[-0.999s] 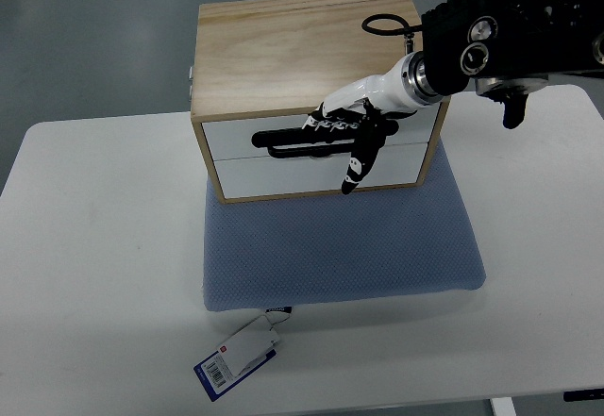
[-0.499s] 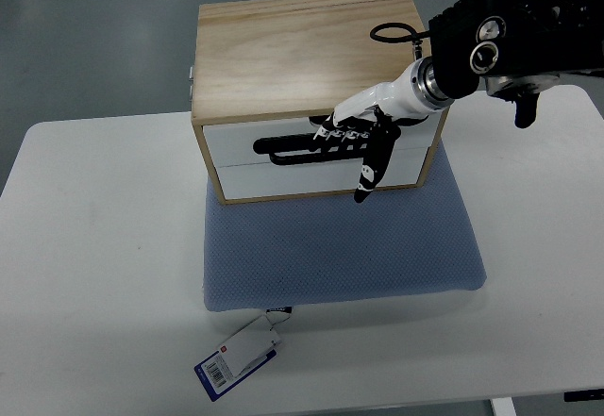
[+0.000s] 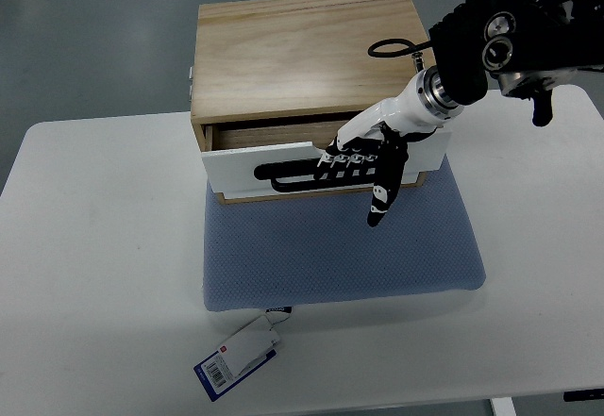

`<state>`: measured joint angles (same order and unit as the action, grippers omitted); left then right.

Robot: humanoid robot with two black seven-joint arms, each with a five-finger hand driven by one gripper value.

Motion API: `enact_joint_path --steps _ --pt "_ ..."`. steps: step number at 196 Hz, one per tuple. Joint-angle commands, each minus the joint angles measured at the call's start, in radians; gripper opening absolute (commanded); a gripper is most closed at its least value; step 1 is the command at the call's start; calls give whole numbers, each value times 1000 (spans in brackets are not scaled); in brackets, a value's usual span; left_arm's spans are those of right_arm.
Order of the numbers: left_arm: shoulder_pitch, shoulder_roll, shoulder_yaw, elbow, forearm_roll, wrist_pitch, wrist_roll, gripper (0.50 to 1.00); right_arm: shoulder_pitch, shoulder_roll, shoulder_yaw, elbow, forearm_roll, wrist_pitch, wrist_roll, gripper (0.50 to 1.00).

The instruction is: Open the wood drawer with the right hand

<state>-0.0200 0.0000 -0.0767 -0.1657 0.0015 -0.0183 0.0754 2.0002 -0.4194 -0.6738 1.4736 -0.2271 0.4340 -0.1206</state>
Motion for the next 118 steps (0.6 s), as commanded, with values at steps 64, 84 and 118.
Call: enact_joint_path --steps 64,84,118 --pt "0 0 0 0 0 0 0 1000 51 -45 -15 68 -1 106 9 926" --pt "0 0 0 0 0 0 0 1000 60 -50 -18 89 -1 120 9 926" --pt "0 0 0 0 0 0 1 1000 74 -67 -23 119 -1 135 10 928"
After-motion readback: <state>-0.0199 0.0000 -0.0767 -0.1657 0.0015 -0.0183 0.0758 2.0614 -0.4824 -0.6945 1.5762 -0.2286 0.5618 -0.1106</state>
